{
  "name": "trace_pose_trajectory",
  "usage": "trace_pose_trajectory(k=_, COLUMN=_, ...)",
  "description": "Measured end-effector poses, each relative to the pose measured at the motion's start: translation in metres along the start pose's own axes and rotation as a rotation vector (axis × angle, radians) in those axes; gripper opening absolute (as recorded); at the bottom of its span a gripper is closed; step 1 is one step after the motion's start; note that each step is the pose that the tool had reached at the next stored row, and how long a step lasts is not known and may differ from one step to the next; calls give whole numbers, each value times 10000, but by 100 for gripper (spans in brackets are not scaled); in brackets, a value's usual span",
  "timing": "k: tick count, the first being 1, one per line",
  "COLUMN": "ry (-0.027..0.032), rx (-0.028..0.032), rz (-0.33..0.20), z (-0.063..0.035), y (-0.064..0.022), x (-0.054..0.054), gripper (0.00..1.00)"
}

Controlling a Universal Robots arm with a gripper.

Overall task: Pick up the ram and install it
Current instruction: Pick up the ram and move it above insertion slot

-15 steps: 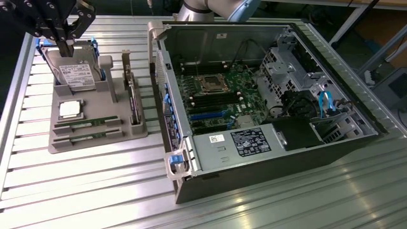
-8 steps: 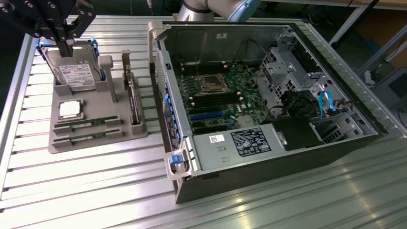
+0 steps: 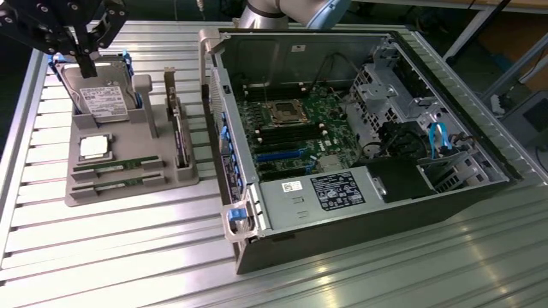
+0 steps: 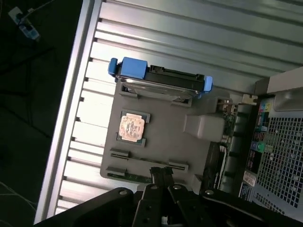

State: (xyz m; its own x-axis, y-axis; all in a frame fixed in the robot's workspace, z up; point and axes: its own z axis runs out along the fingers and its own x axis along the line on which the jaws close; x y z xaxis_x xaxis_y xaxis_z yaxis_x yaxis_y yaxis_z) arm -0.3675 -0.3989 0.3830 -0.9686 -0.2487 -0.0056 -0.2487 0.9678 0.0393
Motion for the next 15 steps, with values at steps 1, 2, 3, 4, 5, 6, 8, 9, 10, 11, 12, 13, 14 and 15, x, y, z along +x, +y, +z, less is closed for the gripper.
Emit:
trace_pose_trajectory(k=1, ry=8, rx=-1, rz=-182, z=0, y=0, x=0, gripper=10)
trace_pose_trajectory(k=2, ry=17, rx=-3, rz=-426, z=1, y=0, x=0, gripper=10)
trace_pose_trajectory(k=3, ry=30, rx=-4, rz=-736, z=2, y=0, x=0, gripper=10)
trace_pose_trajectory(k=4, ry=39, rx=-5, rz=-981, z=3, y=0, x=0, gripper=10)
trace_pose_trajectory(k=5, ry=46, rx=-7, rz=-1177, z=3, y=0, x=0, gripper=10)
trace_pose_trajectory(k=6, ry=56, rx=-8, rz=-1429, z=4, y=0, x=0, gripper=10)
trace_pose_trajectory(k=8, ry=73, rx=-10, rz=-1862, z=6, y=0, x=0, gripper=10)
trace_pose_trajectory(k=9, ry=81, rx=-11, rz=-2066, z=7, y=0, x=0, gripper=10)
trace_pose_trajectory(k=10, ry=92, rx=-13, rz=-2332, z=8, y=0, x=0, gripper=10)
trace_pose_trajectory(k=11, ry=102, rx=-14, rz=-2593, z=9, y=0, x=0, gripper=10)
trace_pose_trajectory(k=12, ry=113, rx=-16, rz=-2854, z=10, y=-1, x=0, gripper=10)
trace_pose_trajectory(k=13, ry=120, rx=-17, rz=-3051, z=11, y=0, x=0, gripper=10)
trace_pose_trajectory(k=14, ry=131, rx=-18, rz=-3318, z=13, y=-1, x=0, gripper=10)
trace_pose_trajectory(k=15, ry=138, rx=-19, rz=-3513, z=14, y=-1, x=0, gripper=10)
